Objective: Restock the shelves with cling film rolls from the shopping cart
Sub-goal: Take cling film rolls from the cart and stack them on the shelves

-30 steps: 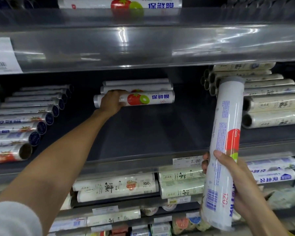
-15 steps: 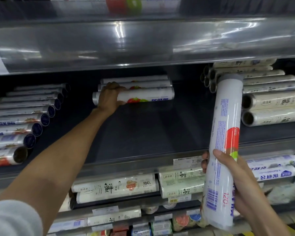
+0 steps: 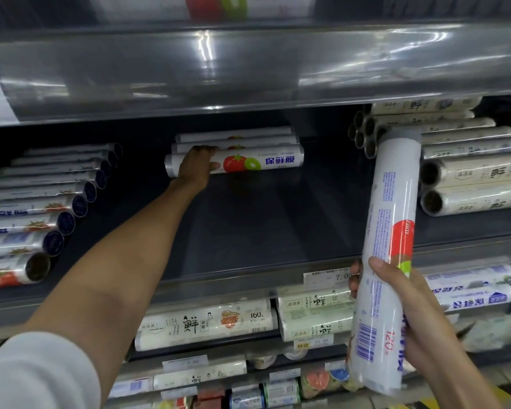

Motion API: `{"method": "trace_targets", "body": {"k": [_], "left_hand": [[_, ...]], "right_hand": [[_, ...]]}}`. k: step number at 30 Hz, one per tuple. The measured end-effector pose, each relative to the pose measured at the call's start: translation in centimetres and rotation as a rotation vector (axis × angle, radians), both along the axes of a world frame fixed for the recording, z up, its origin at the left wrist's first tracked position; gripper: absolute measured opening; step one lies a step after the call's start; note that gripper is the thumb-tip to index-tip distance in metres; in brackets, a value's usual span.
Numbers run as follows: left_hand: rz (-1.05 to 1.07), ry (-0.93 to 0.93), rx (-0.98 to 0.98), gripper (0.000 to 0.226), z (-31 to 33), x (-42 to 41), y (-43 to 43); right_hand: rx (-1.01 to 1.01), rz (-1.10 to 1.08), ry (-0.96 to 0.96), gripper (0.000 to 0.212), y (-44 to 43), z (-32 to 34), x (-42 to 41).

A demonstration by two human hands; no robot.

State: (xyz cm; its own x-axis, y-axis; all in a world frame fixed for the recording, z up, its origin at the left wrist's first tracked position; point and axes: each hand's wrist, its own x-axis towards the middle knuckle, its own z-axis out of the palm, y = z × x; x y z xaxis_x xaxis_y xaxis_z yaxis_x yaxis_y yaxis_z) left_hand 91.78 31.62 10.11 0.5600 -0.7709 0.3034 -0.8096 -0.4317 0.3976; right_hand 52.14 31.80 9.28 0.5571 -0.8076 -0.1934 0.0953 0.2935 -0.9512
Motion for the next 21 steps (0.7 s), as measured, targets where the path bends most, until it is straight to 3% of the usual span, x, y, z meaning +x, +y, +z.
{"method": "trace_targets", "body": {"k": [5,9,16,21], "left_hand": [[0.033,-0.020,0.030,0.051,-0.3,-0.1,-0.3],[0.130,-0.144,0.107,0.057,0.2,-0.4,0.0],[0.043,-0.027,-0.123,0.047,1.9,-6.1,8.0],[0.056,-0.279,-0.123,0.048,-1.7,-10.9,18.6]], "right_hand": [[-0.002,0.026,-0.002,0.042,0.2,0.2,0.1],[-0.009,0.041,0.020,0.052,0.2,0.4,0.0],[-0.071,0.143,0.173,0.051,-0.5,2.4,0.4],[-0.440,0.359,0.486,0.025,-3.6,5.5,3.4]]}}
